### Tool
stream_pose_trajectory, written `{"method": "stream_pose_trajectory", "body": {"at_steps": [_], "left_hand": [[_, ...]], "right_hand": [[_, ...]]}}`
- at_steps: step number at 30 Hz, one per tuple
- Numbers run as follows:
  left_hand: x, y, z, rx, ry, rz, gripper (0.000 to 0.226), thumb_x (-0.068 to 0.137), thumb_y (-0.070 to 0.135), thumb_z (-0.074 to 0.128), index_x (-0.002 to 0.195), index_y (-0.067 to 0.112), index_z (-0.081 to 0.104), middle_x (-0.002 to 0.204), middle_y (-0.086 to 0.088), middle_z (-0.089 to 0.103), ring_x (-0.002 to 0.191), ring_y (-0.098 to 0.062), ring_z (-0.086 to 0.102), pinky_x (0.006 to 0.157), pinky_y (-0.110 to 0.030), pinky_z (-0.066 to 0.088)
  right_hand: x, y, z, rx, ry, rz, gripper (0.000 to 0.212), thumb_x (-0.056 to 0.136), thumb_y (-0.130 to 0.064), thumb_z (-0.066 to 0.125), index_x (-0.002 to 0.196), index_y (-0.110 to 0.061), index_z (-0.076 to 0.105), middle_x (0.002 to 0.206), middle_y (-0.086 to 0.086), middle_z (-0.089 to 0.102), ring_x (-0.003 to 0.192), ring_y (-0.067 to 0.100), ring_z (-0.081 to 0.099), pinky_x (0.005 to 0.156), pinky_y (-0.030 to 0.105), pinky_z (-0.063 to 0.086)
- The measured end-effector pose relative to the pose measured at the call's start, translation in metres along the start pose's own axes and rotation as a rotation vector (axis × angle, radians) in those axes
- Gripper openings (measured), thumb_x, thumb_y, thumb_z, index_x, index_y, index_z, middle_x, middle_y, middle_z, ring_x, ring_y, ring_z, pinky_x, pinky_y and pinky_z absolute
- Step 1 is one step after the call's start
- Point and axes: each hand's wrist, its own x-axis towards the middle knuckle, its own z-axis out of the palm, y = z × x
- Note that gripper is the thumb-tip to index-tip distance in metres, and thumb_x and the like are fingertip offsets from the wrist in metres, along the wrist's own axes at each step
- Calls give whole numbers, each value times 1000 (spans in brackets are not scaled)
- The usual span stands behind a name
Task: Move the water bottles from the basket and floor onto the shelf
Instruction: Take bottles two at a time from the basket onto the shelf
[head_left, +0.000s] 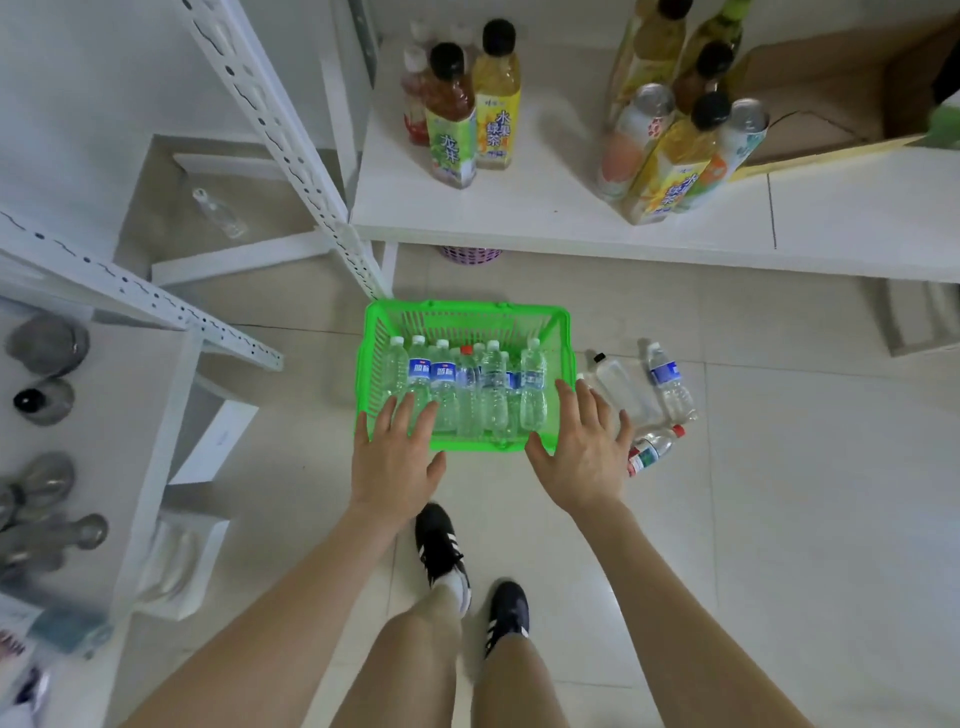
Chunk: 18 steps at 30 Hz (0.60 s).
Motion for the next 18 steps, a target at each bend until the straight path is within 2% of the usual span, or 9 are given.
{"method": "stream_pose_trajectory", "body": {"at_steps": [3, 6, 14, 18], "left_hand": [[41, -21, 31, 8, -28, 0, 69, 69, 37, 80, 131, 14, 58, 134, -16, 58, 123, -38, 55, 97, -61, 44], [76, -33, 69, -20, -46, -16, 70, 69, 36, 82, 130, 13, 57, 133, -17, 59, 123, -39, 56, 96, -62, 45], [163, -66, 198, -97, -116, -167, 71, 86, 41, 66, 147, 17, 38, 151, -16, 39, 140, -35, 35, 112, -56, 28], [195, -92, 254, -149, -125, -271, 74, 82, 39, 70, 144, 9, 42, 145, -26, 44, 132, -42, 43, 107, -57, 37]], "right_hand": [[30, -8, 42, 12, -27, 29, 71, 79, -45, 59, 141, -11, 46, 142, 16, 51, 131, 35, 47, 107, 60, 31], [56, -9, 91, 35, -88, 54, 72, 80, -43, 60, 143, -11, 43, 145, 15, 48, 133, 34, 44, 108, 59, 29], [129, 13, 231, 63, -210, 90, 75, 83, -44, 62, 147, -12, 36, 148, 12, 44, 136, 32, 40, 110, 55, 31], [158, 19, 293, 100, -224, 121, 74, 81, -42, 65, 143, -11, 40, 142, 12, 50, 129, 34, 47, 104, 53, 37]]}}
